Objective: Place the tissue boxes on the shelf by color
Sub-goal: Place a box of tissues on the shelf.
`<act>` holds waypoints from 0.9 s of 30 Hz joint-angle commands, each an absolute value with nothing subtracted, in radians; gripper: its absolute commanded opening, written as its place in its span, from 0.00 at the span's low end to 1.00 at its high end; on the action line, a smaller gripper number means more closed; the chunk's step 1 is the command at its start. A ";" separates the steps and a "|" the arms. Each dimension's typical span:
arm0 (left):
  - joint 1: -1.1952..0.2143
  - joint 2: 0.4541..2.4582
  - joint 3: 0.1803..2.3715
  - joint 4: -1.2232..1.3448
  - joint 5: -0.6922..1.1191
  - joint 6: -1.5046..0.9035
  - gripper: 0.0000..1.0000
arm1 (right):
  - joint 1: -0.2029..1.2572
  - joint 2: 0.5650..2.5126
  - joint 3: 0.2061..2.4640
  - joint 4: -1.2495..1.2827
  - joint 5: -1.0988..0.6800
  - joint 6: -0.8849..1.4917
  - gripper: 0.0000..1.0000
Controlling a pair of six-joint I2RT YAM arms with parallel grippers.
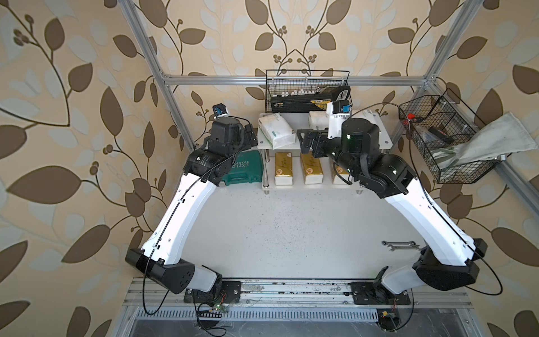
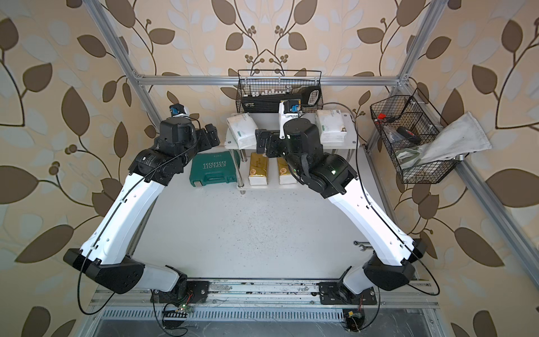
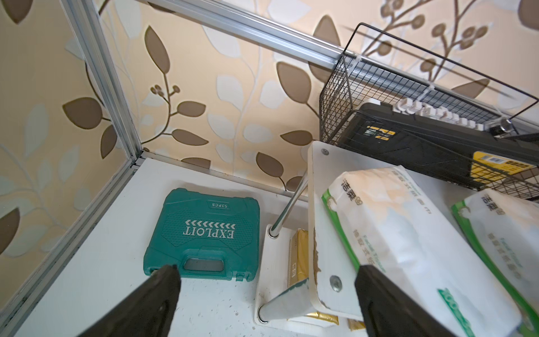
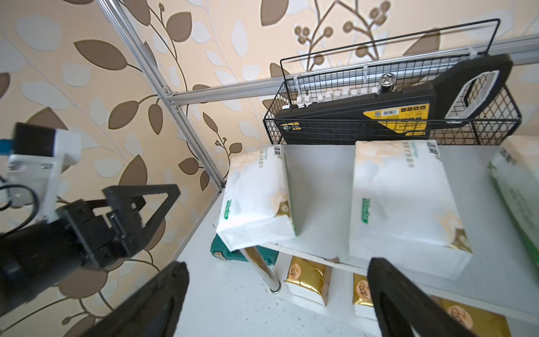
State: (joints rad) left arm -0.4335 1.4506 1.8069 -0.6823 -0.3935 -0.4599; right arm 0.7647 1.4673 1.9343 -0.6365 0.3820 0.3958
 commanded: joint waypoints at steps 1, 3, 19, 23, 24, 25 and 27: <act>-0.413 1.489 1.863 -0.683 -0.318 -0.441 0.99 | 0.759 1.396 1.860 -0.630 0.390 0.416 0.99; -0.409 1.510 1.866 -0.674 -0.296 -0.449 0.99 | 0.752 1.353 1.819 -0.633 0.393 0.425 0.99; -0.406 1.710 2.058 -0.674 -0.183 -0.471 0.99 | 0.740 1.206 1.653 -0.711 0.366 0.466 0.99; -0.406 1.755 2.132 -0.693 -0.174 -0.464 0.99 | 0.740 1.216 1.639 -0.719 0.315 0.481 0.99; -0.407 1.762 2.140 -0.693 -0.171 -0.463 0.99 | 0.739 1.221 1.636 -0.719 0.303 0.484 0.99; -0.406 1.770 2.149 -0.695 -0.167 -0.463 0.99 | 0.740 1.225 1.635 -0.719 0.290 0.489 0.99; -0.406 1.782 2.166 -0.699 -0.161 -0.465 0.99 | 0.739 1.234 1.632 -0.721 0.277 0.496 0.99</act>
State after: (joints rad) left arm -0.4114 1.7737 2.1197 -0.6910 -0.1936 -0.4686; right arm 0.7437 1.2209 1.6508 -0.7109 0.3206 0.4728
